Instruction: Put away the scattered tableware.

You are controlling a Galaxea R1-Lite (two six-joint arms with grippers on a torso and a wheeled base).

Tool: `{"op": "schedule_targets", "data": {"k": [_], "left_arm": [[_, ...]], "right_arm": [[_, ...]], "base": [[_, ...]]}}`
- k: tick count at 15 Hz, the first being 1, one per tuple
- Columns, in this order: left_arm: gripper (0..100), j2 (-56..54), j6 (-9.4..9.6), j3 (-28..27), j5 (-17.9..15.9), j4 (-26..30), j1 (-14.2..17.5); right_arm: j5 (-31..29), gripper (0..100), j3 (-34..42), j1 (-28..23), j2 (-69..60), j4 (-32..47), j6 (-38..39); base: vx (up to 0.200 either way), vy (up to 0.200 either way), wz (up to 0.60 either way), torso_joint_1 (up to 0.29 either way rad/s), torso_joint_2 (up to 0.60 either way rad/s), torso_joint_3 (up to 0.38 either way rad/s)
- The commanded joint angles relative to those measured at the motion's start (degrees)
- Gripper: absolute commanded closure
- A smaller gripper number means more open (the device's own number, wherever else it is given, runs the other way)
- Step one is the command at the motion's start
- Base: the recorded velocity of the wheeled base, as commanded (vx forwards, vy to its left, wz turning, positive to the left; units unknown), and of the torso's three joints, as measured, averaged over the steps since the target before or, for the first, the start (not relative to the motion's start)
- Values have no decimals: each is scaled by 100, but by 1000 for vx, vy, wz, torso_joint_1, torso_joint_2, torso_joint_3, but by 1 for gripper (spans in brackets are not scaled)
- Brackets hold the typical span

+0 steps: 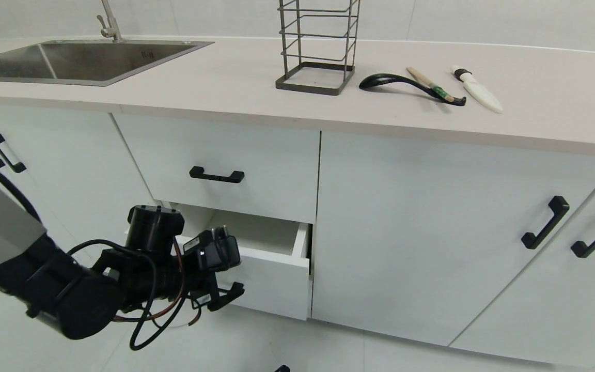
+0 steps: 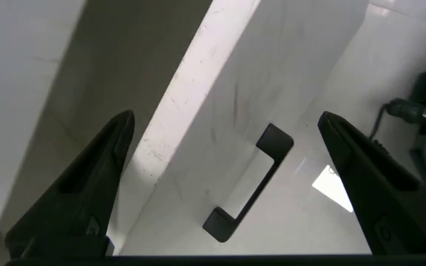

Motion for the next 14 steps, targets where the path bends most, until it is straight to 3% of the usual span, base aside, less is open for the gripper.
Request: {"op": "schedule_targets", "data": {"k": [1,6,11,14], "left_arm": [[0,-901,-46,816,-1,68,-144],[0,-1894,-90,1809,8,111,-267],[0,-2175,-134,1993,-1,120,-294],[0,-2685,-652,2011,-1,120,-593]], "right_arm": [[9,100,1,0,2,2,-1],[0,100,1,0,2,2,-1],[0,100,1,0,2,2,-1],[0,100,1,0,2,2,-1]], "base": [[0,0,0,0,0,0],[0,0,0,0,0,0],[0,0,0,0,0,0],[0,0,0,0,0,0]]}}
